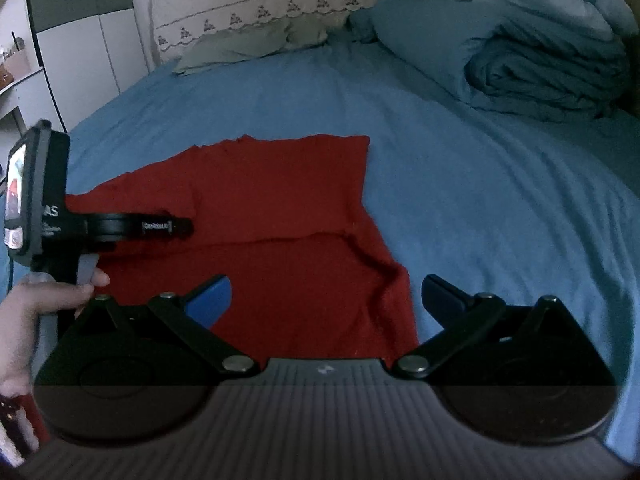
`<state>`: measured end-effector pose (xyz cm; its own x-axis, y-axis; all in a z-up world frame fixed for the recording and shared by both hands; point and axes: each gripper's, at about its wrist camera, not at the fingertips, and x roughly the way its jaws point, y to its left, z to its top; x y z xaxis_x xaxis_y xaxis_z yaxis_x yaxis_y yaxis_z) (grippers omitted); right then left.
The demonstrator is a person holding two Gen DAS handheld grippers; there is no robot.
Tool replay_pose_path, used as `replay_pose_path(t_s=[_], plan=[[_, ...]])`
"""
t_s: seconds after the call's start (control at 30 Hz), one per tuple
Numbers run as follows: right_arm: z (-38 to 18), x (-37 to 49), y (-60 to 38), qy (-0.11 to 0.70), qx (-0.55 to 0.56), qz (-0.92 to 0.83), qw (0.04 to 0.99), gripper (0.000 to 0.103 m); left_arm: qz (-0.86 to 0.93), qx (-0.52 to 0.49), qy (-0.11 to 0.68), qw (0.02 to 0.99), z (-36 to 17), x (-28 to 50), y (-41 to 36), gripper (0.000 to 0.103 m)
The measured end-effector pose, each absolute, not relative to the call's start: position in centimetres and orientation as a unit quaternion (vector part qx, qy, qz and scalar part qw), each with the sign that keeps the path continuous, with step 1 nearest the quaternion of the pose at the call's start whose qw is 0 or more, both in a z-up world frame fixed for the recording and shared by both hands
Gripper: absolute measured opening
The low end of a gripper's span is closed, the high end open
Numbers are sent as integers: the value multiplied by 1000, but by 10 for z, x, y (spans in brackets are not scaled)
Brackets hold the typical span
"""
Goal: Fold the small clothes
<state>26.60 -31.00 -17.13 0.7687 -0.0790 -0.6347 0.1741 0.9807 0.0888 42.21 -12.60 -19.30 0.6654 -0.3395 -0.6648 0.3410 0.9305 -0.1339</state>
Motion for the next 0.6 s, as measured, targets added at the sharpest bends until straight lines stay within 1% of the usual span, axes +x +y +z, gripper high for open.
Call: replay_pose_path(t_s=[0.03, 0.07, 0.13, 0.17, 0.3, 0.4, 0.5, 0.57, 0.6], plan=[[-171, 266, -309, 332, 70, -67, 938, 103, -192, -1, 360, 913, -187, 419, -121, 36], [-169, 268, -307, 331, 69, -66, 939, 103, -198, -2, 355, 914, -182, 413, -117, 64], [-164, 271, -303, 326, 64, -61, 941, 103, -204, -1, 332, 921, -167, 397, -103, 85], [-162, 274, -302, 324, 61, -57, 943, 103, -208, 2, 321, 924, -159, 389, -92, 90], [-152, 291, -279, 314, 25, -31, 948, 103, -183, 15, 299, 936, -142, 371, -48, 97], [-150, 317, -255, 315, -3, 9, 949, 103, -147, -1, 294, 944, -146, 366, -9, 97], [-153, 347, -221, 319, -56, 40, 945, 103, -121, -19, 298, 947, -157, 364, 18, 97], [-158, 368, -201, 325, -83, 54, 941, 103, -115, -27, 319, 940, -162, 370, 28, 97], [-163, 379, -190, 328, -97, 61, 938, 100, -108, -32, 323, 940, -163, 371, 32, 97]])
